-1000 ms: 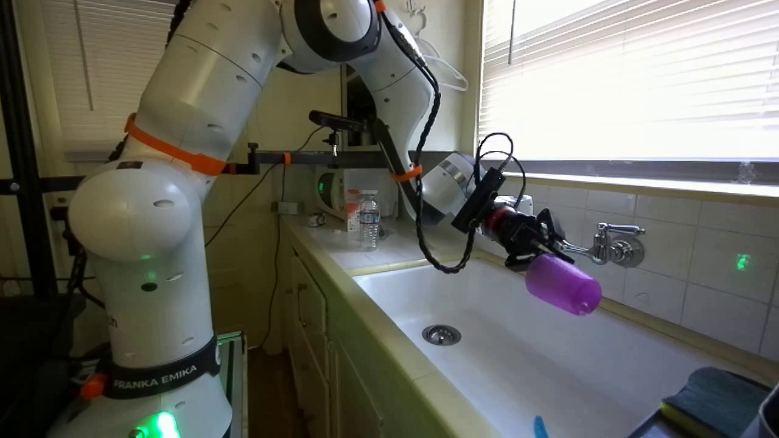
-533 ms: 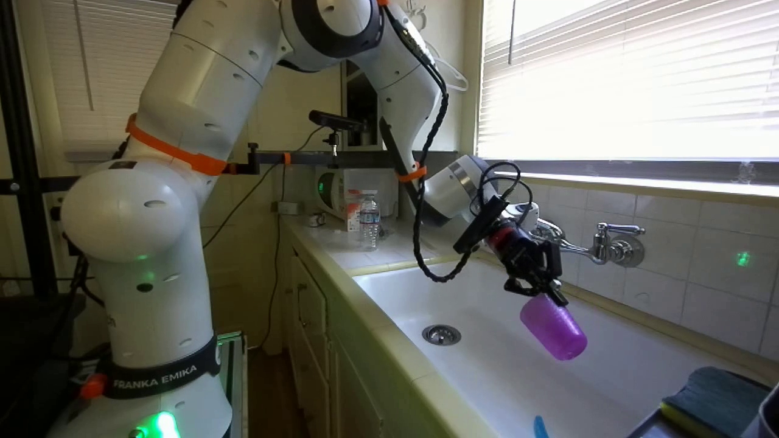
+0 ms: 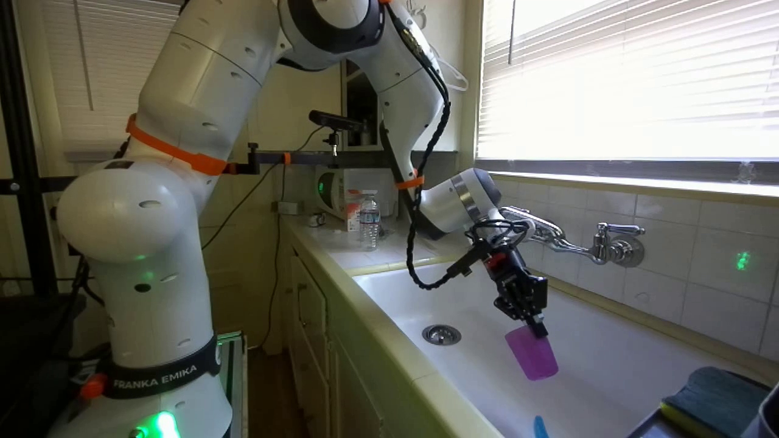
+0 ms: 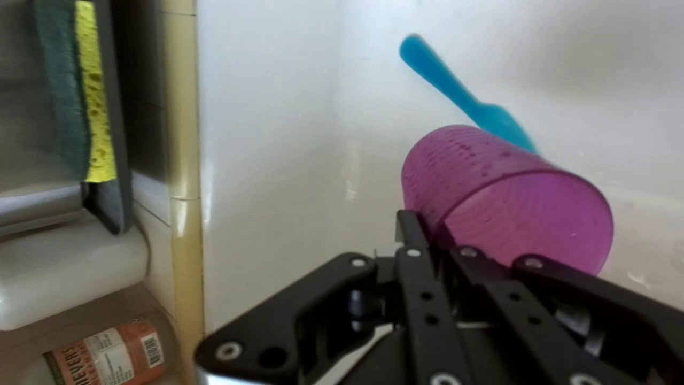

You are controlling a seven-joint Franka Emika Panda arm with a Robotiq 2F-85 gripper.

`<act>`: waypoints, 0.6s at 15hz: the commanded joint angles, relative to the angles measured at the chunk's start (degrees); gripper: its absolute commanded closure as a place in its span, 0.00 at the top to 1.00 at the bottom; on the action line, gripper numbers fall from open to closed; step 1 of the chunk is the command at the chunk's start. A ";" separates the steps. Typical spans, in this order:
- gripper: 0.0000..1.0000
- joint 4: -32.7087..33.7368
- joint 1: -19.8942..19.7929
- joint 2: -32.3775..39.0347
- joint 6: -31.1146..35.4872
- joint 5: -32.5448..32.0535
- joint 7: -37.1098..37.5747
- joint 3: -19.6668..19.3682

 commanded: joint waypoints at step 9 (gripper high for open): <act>0.01 -9.50 -4.77 1.44 44.39 -0.60 13.46 -6.22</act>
